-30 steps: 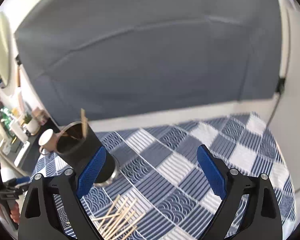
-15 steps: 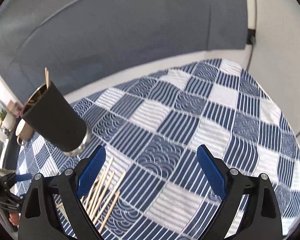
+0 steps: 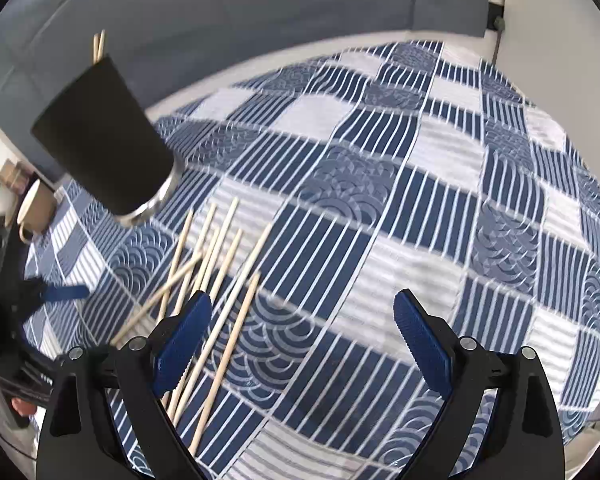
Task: Organize utensils
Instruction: 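Move both open tools back down to the remaining wooden sticks, then close the left tool on one stick while the right tool grasps another stick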
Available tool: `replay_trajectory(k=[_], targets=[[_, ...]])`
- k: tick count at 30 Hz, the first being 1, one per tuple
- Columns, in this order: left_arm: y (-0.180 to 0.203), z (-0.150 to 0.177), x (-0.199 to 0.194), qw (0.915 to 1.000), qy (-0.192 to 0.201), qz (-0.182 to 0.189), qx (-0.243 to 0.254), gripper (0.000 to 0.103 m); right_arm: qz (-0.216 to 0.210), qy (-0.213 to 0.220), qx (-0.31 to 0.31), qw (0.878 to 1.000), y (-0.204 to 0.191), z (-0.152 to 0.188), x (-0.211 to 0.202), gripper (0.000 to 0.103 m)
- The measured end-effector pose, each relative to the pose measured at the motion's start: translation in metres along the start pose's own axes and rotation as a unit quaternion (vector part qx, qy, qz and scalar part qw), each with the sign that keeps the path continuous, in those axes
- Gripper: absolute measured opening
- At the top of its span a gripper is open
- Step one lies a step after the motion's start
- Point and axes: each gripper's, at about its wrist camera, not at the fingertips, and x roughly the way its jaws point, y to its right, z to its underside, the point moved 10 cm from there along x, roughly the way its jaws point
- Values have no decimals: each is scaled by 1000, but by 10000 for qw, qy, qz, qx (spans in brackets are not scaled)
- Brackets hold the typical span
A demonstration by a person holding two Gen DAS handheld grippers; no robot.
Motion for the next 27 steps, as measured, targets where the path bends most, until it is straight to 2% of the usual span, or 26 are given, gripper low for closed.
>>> replay_trajectory(k=[5, 9, 11, 14, 16, 17, 18, 19, 21, 22, 23, 27], targets=[[-2, -7, 13, 9996, -67, -164, 226, 94, 80, -249, -35, 9997, -10, 19, 15, 88], [-5, -12, 18, 9966, -88, -592, 568, 89, 417, -402, -155, 9982, -11, 28, 28, 89], [-4, -15, 19, 9966, -81, -575, 576, 85, 699, -471, -339, 9959, -12, 30, 32, 89], [-3, -19, 18, 9968, -49, -561, 572, 70, 778, -576, -238, 9950, -13, 30, 33, 89], [-2, -21, 16, 9968, -78, -529, 599, 50, 776, -595, -286, 9948, -14, 30, 33, 84], [-2, -21, 15, 9968, -104, -522, 599, 45, 767, -578, -315, 9949, -14, 30, 32, 73], [-1, -21, 14, 9970, -119, -509, 573, 36, 743, -560, -368, 9950, -16, 30, 28, 55], [-2, -20, 14, 9973, -124, -500, 531, 28, 729, -561, -405, 9949, -17, 29, 25, 47], [-9, -17, 13, 9983, -134, -450, 333, 16, 702, -622, -470, 9945, -19, 30, 22, 14], [-12, -15, 11, 9988, -144, -410, 240, 8, 746, -657, -519, 9937, -18, 29, 22, 9], [-16, -11, 9, 9992, -167, -344, 128, 5, 859, -711, -582, 9921, -15, 29, 21, 6], [-25, 7, -1, 9993, -207, -109, -303, 5, 986, -949, -520, 9892, 6, 27, 19, 5]])
